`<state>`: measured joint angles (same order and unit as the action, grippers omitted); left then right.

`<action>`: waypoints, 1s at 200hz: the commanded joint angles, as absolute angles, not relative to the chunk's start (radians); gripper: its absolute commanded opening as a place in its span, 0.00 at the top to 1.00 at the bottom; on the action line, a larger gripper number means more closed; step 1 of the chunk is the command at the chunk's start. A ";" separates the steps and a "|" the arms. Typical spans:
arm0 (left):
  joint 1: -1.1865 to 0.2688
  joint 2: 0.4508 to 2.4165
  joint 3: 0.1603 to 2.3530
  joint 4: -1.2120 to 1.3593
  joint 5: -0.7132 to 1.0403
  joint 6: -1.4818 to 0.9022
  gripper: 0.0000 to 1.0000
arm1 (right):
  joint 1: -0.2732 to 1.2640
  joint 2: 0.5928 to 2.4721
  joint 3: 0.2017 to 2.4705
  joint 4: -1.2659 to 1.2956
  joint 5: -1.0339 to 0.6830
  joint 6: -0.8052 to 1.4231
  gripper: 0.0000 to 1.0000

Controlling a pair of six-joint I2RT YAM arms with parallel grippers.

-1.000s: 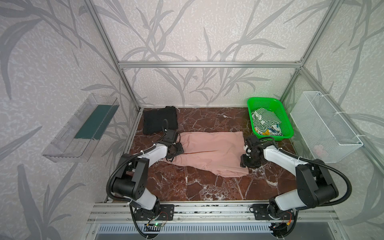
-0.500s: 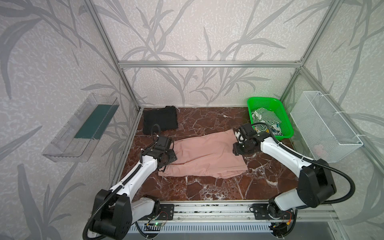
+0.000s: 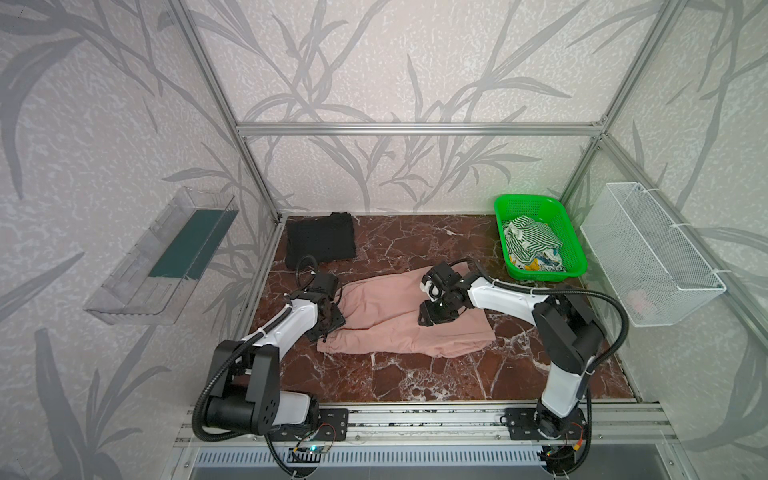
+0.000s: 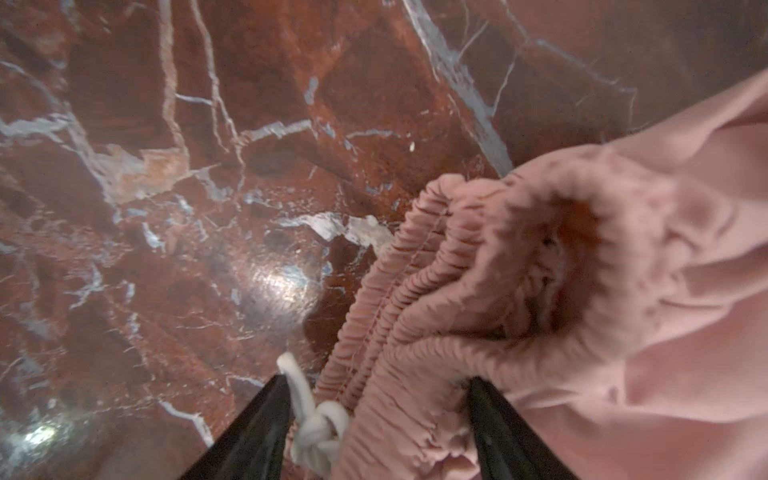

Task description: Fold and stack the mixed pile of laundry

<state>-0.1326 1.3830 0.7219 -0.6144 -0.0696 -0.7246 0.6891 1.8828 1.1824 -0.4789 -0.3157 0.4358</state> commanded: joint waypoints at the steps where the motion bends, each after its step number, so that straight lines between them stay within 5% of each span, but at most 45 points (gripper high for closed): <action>1: -0.132 1.405 0.690 -0.575 -0.021 -0.711 0.33 | 0.670 1.905 1.171 -0.499 -0.267 0.456 0.47; 90: -0.251 1.359 0.529 -0.290 0.301 -0.783 0.41 | 0.388 1.809 1.036 -0.594 -0.094 0.335 0.47; 125: -0.255 1.252 0.544 -0.387 0.198 -0.782 0.36 | 0.368 1.776 1.101 -0.683 0.039 0.278 0.47; 163: -0.254 1.197 0.557 -0.354 0.202 -0.701 0.22 | 0.430 1.712 1.181 -0.715 -0.052 0.225 0.45; 200: -0.253 1.268 0.579 -0.348 0.266 -0.646 0.22 | 0.543 1.676 1.260 -0.699 -0.207 0.245 0.44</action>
<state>-0.2539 1.2259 0.5591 -0.3424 0.2344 -0.6979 0.4835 1.7138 1.2045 -0.6865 -0.0933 0.2497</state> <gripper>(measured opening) 0.782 0.559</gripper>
